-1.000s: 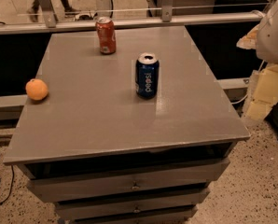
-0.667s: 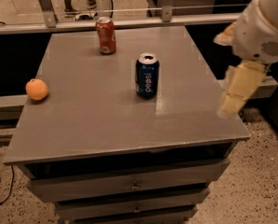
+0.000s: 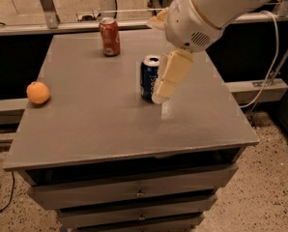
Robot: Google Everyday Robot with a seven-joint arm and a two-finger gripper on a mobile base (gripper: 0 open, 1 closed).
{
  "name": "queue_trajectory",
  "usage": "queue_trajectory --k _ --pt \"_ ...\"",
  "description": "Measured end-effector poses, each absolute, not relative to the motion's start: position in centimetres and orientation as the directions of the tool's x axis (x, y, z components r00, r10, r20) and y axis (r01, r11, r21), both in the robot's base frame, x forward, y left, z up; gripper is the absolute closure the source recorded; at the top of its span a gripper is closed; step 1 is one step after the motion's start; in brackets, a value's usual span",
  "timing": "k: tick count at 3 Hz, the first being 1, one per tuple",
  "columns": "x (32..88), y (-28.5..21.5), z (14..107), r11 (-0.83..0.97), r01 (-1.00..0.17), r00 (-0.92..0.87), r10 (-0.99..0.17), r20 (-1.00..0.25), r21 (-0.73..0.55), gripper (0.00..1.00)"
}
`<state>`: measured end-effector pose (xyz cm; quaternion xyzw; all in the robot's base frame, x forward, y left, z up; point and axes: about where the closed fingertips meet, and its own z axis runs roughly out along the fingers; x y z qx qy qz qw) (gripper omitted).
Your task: Move orange near pepsi can
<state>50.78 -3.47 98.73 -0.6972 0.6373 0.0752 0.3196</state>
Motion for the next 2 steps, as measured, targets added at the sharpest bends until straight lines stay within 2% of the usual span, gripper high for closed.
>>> queue_trajectory --k 2 --pt "51.3 -2.3 98.6 -0.006 -0.931 0.202 -0.839 -0.505 -0.364 0.00"
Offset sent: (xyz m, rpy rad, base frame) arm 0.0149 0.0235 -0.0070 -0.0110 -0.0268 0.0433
